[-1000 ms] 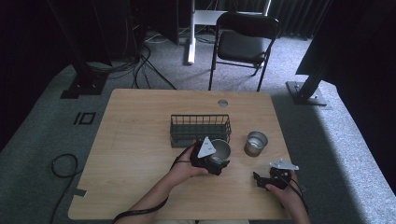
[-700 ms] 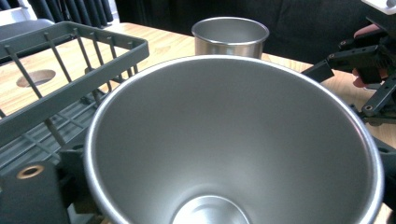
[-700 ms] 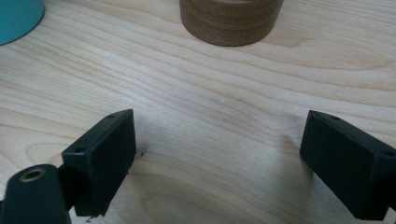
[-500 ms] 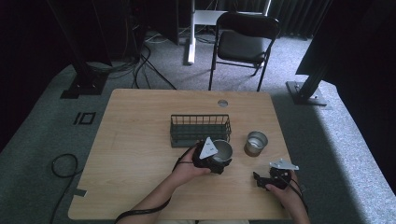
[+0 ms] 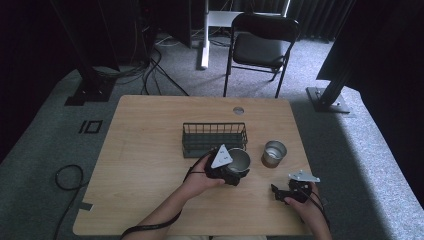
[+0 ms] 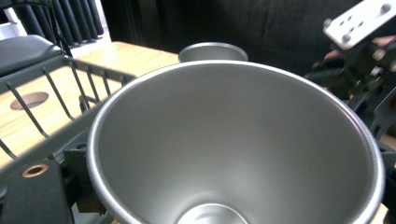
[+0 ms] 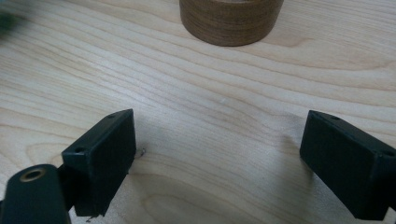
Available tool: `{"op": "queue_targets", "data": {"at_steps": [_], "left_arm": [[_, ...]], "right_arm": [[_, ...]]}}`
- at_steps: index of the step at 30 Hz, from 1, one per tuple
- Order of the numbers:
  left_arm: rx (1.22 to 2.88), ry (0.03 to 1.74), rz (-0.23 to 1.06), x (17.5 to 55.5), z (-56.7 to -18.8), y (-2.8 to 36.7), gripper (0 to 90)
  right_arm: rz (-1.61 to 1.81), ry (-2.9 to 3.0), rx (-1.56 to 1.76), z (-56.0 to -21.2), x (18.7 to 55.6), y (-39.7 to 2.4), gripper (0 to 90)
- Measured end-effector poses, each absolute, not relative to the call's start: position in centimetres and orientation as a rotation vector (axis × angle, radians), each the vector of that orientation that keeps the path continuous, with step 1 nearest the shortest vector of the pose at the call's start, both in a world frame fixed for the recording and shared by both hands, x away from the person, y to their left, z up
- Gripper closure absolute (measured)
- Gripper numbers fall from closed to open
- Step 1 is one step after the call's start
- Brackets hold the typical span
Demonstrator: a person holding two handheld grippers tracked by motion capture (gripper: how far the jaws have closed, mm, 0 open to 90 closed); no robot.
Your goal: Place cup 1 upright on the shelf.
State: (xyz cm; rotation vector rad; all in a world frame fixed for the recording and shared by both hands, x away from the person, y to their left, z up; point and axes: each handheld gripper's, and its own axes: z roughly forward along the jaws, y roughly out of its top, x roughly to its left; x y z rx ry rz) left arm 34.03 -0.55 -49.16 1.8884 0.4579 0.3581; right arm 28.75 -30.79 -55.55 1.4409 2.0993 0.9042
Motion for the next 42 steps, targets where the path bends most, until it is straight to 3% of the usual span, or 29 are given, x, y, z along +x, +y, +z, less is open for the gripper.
{"op": "queue_targets", "data": {"at_steps": [20,42], "left_arm": [[1.831,0.499,0.445,34.6,-44.0,2.3,13.3],[1.715,0.660,0.591,38.2,-39.8,6.2,13.4]], "right_arm": [[0.903,2.101,1.439,-55.5,28.8,-30.8,10.3],[0.905,2.099,1.440,-55.6,28.8,-30.8,10.3]]}}
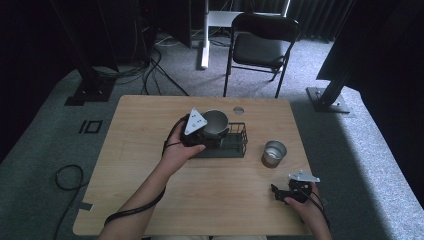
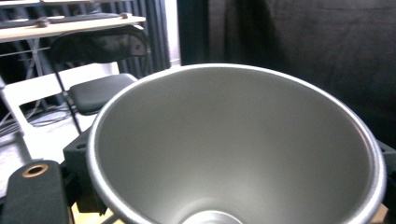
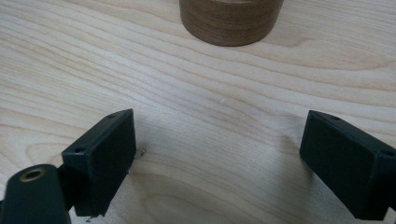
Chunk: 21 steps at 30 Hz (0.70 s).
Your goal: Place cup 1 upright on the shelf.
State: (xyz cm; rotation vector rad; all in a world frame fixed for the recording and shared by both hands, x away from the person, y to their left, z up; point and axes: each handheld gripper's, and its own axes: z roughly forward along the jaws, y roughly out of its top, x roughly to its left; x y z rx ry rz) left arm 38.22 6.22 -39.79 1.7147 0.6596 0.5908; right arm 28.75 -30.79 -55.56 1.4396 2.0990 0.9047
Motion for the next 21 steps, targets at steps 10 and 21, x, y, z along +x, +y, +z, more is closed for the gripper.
{"op": "queue_targets", "data": {"at_steps": [10,21], "left_arm": [[1.654,0.781,0.681,39.8,-39.9,7.4,13.3],[1.609,0.888,0.774,41.2,-41.6,7.9,13.3]], "right_arm": [[0.904,2.099,1.440,-55.6,28.7,-30.8,10.3],[0.905,2.100,1.441,-55.6,28.7,-30.8,10.3]]}}
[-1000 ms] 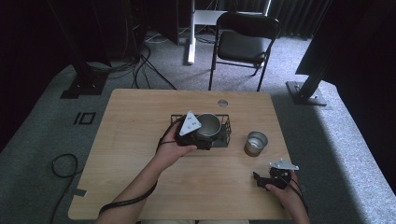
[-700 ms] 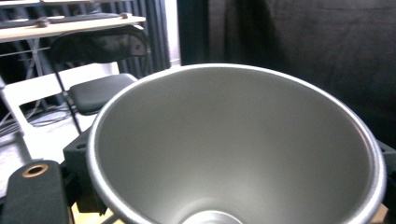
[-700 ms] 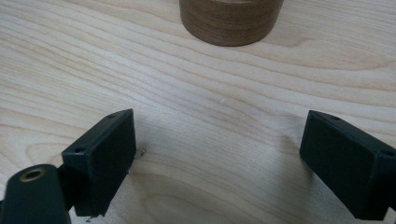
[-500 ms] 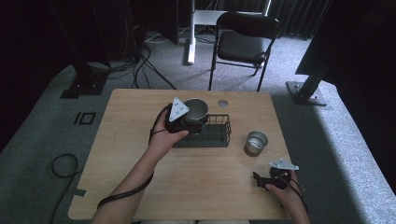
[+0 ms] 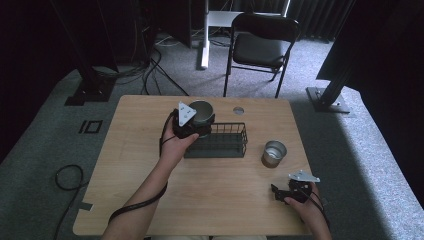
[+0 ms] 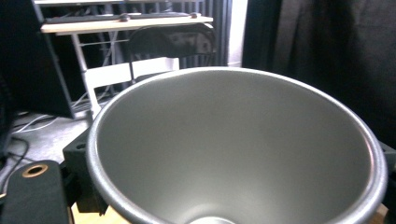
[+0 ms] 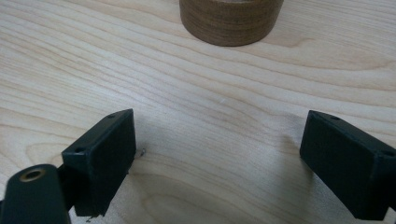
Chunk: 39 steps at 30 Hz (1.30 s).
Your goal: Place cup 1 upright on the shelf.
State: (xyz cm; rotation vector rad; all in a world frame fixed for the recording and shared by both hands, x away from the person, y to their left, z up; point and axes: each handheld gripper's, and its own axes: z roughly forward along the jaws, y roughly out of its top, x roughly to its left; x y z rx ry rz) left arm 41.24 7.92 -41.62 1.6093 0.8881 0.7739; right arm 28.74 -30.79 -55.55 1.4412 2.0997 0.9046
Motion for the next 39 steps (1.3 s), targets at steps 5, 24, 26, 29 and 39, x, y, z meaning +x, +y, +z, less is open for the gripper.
{"op": "queue_targets", "data": {"at_steps": [5,24,26,29,39], "left_arm": [[1.594,0.928,0.784,41.7,-42.6,7.9,13.4],[1.577,1.020,0.758,42.7,-46.4,8.2,13.4],[1.583,1.023,0.754,42.7,-46.7,8.1,13.4],[1.593,1.026,0.752,42.8,-47.2,8.1,13.3],[1.612,1.011,0.750,42.6,-48.1,7.9,13.2]], "right_arm": [[0.904,2.099,1.441,-55.6,28.7,-30.8,10.3],[0.904,2.099,1.441,-55.6,28.7,-30.8,10.3],[0.904,2.099,1.441,-55.6,28.7,-30.8,10.3],[0.904,2.099,1.441,-55.6,28.7,-30.8,10.3],[0.904,2.100,1.441,-55.6,28.7,-30.8,10.3]]}}
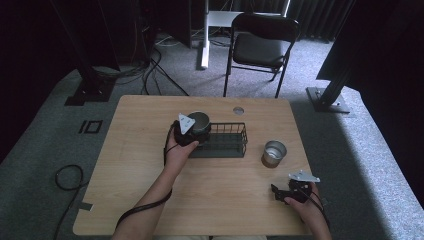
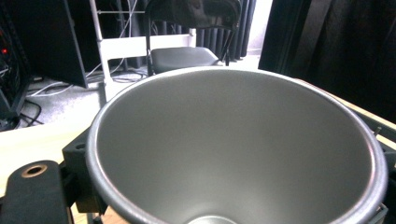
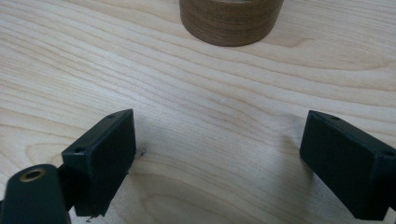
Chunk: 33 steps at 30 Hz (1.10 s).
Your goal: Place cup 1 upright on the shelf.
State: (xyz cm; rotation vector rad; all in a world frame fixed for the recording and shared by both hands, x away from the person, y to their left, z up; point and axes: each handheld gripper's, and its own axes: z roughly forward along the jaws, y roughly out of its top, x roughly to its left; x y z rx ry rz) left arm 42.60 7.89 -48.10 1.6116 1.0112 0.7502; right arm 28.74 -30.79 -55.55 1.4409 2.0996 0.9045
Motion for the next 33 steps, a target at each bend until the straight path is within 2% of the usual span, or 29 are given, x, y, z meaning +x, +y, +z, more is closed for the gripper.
{"op": "queue_targets", "data": {"at_steps": [7,21,33], "left_arm": [[1.675,0.982,0.752,42.5,-48.1,7.4,10.2],[1.718,0.991,0.696,41.5,-47.6,8.3,9.9],[1.754,0.960,0.699,40.5,-47.3,9.0,9.9]], "right_arm": [[0.905,2.099,1.441,-55.6,28.7,-30.8,10.3],[0.904,2.099,1.441,-55.6,28.7,-30.8,10.3],[0.904,2.100,1.441,-55.6,28.7,-30.8,10.3]]}}
